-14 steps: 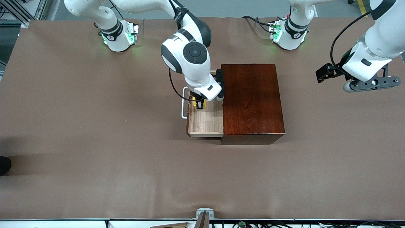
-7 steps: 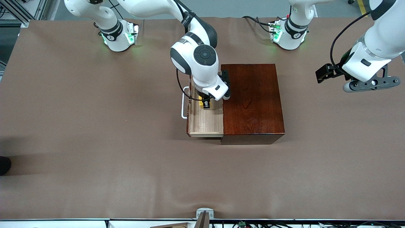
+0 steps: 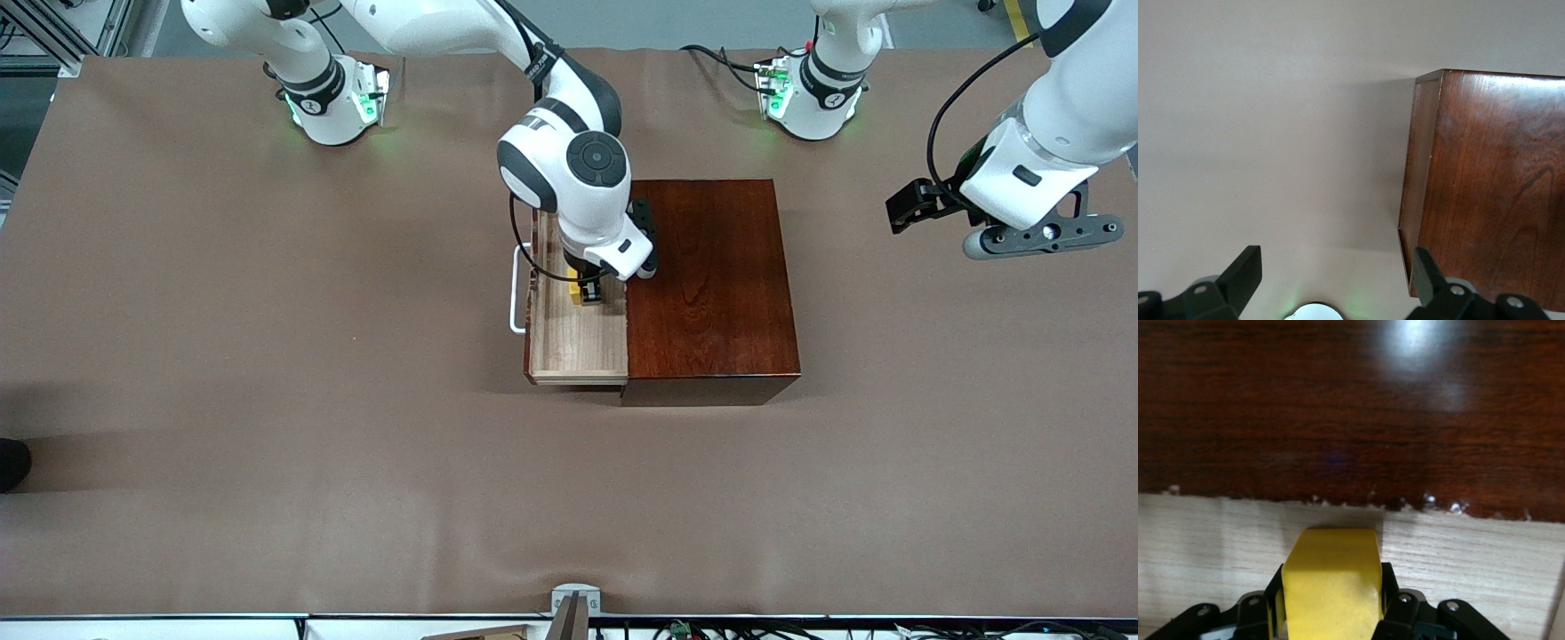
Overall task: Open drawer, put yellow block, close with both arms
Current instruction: 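Lower the cube into the drawer and open the right gripper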
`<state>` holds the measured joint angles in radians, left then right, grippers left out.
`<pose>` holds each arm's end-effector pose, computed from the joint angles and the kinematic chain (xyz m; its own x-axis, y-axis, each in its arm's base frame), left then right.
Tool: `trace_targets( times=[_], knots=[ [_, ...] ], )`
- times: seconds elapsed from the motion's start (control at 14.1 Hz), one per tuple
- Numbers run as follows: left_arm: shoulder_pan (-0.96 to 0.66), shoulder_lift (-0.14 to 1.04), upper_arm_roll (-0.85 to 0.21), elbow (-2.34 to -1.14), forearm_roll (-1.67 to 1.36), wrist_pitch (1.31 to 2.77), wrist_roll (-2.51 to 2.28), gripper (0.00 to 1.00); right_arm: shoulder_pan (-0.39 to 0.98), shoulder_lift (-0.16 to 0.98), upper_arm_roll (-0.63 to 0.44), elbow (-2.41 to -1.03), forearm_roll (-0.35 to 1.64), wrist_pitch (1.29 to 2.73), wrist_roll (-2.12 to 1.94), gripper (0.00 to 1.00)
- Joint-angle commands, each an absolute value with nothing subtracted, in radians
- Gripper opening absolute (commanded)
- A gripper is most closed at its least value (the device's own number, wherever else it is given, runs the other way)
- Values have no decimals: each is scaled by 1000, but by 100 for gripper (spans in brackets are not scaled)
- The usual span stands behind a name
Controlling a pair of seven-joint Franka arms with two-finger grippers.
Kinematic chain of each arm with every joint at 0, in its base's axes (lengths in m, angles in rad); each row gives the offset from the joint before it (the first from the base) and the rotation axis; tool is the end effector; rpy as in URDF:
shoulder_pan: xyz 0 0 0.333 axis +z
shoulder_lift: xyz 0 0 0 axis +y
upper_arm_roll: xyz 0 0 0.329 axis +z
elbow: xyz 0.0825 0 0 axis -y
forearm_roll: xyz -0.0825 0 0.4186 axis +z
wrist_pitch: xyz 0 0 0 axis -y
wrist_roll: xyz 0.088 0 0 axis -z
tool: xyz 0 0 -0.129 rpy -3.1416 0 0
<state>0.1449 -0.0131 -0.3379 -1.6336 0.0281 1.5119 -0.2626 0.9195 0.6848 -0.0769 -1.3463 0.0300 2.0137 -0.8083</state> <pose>0.5639 -0.1075 0.5865 0.9926 0.0725 -0.0969 0.0669 -0.9960 -0.0596 0.5017 0.5834 0.2942 -0.0838 0.9961 -0.0264 0.9965 0.0839 0.0038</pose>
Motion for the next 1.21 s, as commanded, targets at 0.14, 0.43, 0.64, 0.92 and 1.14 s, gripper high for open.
trace_targets(
  times=[0.14, 0.43, 0.64, 0.92, 1.14],
  knots=[
    [153, -23, -342, -1644, 9, 1525, -245, 100, 919, 678, -87, -1318, 17, 2011, -784, 100],
    [153, -23, -342, -1644, 9, 1525, -245, 100, 901, 644, -92, -1316, 25, 1991, -776, 100],
    [153, -23, -342, -1644, 9, 1525, -245, 100, 878, 604, -92, -1315, 25, 1941, -733, 100],
    [155, -23, -342, -1644, 9, 1526, -245, 100, 821, 537, -92, -1316, 29, 1846, -649, 100],
    [155, -23, -342, -1644, 9, 1526, -245, 100, 761, 500, -94, -1322, 25, 1825, -530, 100]
  ],
)
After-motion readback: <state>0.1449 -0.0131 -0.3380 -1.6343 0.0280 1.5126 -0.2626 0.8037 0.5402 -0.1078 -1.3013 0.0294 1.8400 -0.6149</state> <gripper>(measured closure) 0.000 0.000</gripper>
